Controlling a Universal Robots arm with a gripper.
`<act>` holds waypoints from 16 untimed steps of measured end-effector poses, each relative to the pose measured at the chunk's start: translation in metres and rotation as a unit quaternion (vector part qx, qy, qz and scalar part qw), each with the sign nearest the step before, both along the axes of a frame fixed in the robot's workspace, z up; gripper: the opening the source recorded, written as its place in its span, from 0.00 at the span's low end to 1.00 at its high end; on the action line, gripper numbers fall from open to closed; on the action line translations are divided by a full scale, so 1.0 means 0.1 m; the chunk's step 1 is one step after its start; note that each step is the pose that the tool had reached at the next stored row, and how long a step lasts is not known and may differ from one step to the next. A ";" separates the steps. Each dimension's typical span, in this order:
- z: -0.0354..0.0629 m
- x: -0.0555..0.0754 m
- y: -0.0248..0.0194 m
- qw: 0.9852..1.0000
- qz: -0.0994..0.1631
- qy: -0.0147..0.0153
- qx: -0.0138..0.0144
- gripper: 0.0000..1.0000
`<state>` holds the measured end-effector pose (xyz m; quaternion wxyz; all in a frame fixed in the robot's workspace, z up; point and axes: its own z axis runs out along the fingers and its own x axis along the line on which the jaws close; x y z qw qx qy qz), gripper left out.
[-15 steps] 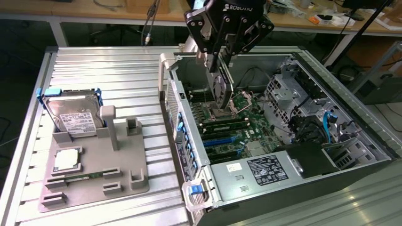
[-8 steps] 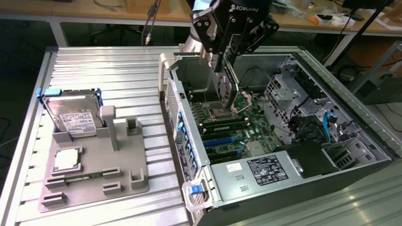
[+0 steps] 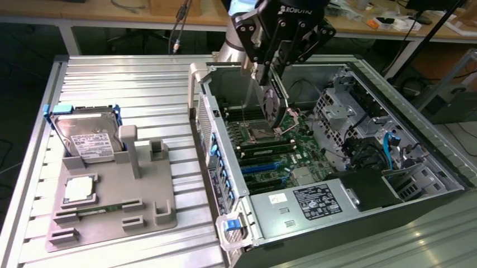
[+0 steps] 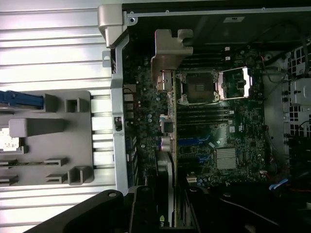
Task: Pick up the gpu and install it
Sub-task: 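Pick up the gpu and move the gpu toward the slot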
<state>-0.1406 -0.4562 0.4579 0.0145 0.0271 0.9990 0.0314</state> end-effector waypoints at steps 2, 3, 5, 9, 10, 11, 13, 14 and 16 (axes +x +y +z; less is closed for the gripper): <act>0.000 0.01 0.000 1.000 0.000 0.000 0.000 0.27; -0.001 0.02 0.000 1.000 0.000 0.000 0.000 0.27; -0.001 0.02 0.000 1.000 0.000 0.000 0.000 0.27; 0.000 0.02 0.000 1.000 0.000 0.000 0.000 0.27; 0.000 0.02 0.000 1.000 0.000 0.000 0.000 0.27; 0.000 0.02 0.000 1.000 0.000 0.000 0.000 0.27; 0.000 0.02 0.000 1.000 0.000 0.000 0.000 0.27; 0.000 0.02 0.000 1.000 0.000 0.000 0.000 0.27; 0.000 0.02 0.000 1.000 0.000 0.000 0.000 0.27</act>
